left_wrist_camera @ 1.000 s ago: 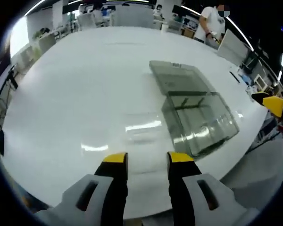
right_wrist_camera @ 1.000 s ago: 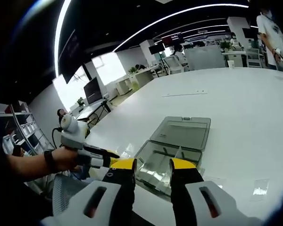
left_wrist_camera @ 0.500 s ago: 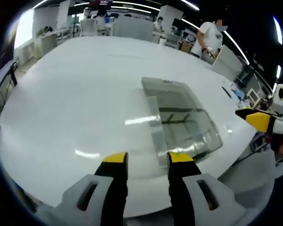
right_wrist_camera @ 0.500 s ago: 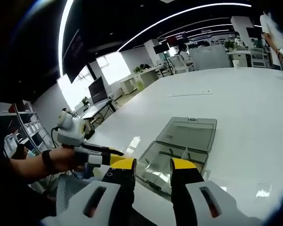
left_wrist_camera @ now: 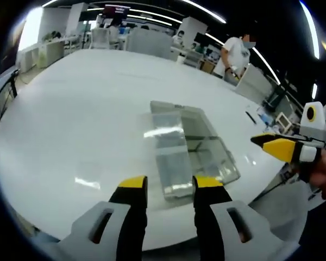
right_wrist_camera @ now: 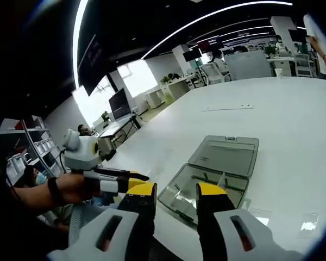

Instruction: Insert the divider into the dual guide fixture by aligning both edges with the guide slots and pushing it downward to the bottom, including one-sided entry, uneven engagement, binding, and posture correction.

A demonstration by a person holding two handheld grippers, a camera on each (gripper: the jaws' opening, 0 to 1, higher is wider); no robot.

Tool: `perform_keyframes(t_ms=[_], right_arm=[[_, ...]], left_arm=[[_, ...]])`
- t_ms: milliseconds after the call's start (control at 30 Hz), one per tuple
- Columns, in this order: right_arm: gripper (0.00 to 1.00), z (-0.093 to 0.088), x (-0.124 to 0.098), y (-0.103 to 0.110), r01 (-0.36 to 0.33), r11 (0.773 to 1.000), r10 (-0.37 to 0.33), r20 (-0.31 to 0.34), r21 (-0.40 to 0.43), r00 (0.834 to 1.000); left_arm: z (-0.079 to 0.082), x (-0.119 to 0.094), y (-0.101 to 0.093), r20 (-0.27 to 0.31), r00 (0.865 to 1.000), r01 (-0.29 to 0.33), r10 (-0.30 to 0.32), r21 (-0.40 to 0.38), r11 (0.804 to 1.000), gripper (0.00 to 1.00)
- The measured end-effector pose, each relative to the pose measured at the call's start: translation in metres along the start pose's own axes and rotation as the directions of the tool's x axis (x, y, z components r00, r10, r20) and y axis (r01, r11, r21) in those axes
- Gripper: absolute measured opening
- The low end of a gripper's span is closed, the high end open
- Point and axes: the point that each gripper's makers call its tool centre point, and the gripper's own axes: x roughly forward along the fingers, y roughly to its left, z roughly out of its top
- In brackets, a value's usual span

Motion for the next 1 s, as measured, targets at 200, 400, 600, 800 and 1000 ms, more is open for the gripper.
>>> perform_keyframes(t_ms=[200, 400, 600, 800, 1000], right_arm=[[0.25, 0.001, 0.003, 0.004, -0.025, 1.000, 0.025, -0.004, 0.001, 1.000], [0.25, -0.001, 0.005, 0.006, -0.043, 0.999, 0.043, -0.016, -0.003, 0.999], [0.25, -0.001, 0.007, 0.007, -0.060, 0.998, 0.060, -0.024, -0.008, 0.998], [0.24, 0.000, 0.009, 0.009, -0.076, 0.997, 0.076, -0.022, -0.013, 0.997], [0.22, -0.002, 0.011, 0.012, -0.093, 0.996, 0.093, -0.006, 0.017, 0.996]], left_arm=[[0.005, -0.003, -0.014, 0.018, 0.999, 0.036, -0.036, 0.019, 0.999, 0.31], [0.005, -0.003, -0.027, 0.022, 0.997, 0.072, -0.073, 0.010, 0.997, 0.31], [0.006, -0.006, -0.037, 0.032, 0.995, 0.090, -0.090, 0.014, 0.996, 0.31], [0.004, -0.008, -0.045, 0.042, 0.993, 0.113, -0.113, 0.009, 0.994, 0.31], [0.004, -0.009, -0.054, 0.054, 0.988, 0.147, -0.147, -0.007, 0.989, 0.31]])
